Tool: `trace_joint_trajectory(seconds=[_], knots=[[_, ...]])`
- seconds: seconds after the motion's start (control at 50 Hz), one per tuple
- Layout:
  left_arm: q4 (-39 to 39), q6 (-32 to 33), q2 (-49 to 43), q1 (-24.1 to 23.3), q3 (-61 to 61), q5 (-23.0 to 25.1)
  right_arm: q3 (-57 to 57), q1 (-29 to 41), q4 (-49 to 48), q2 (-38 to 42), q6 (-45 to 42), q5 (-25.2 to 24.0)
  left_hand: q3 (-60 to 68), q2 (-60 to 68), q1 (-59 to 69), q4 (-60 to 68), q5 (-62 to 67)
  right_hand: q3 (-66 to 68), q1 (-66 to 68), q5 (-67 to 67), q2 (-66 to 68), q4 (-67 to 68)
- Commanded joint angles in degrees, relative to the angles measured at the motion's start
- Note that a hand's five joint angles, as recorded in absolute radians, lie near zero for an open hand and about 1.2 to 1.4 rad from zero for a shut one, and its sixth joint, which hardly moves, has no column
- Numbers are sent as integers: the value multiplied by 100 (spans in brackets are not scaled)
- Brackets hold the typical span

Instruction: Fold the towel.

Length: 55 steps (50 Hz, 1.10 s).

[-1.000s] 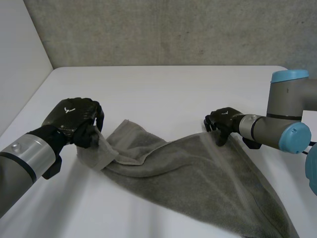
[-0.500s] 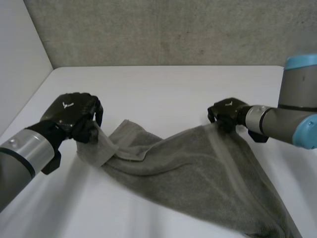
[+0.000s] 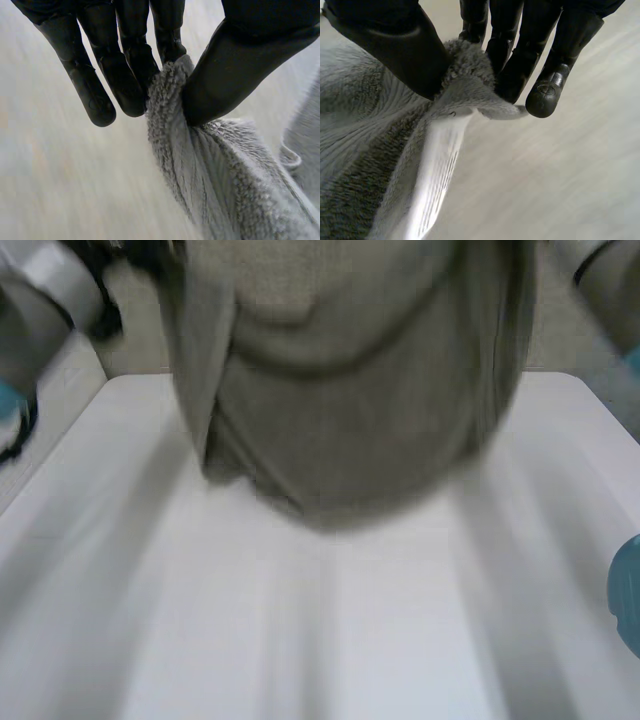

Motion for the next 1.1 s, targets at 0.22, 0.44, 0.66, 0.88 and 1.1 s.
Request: trace_joint_trajectory(seconds=[0.22,0.44,0.66,0.88,1.1], knots=[[1376,-2305,605,589,-958,228,2402,-46,962,-416,-230,-487,505,251,696,272,601,438,389,369,474,356],[1438,-389,420,562,-3964,887,4857,-46,1642,-521,-452,-609,388,134,578,155,483,438,389,369,474,356],[1148,2055,367,439,-5669,1071,7502,-231,561,-1479,-593,-583,270,16,461,37,365,438,389,369,474,356],[840,2512,1202,527,-6329,984,9717,-450,-204,-2868,-566,-548,-2186,-2440,-1995,-2419,-2091,438,389,369,474,356],[875,2468,1844,255,-6610,113,10596,-477,-934,-3281,-566,-398,-6206,-6460,-6015,-6439,-6111,438,389,369,474,356]])
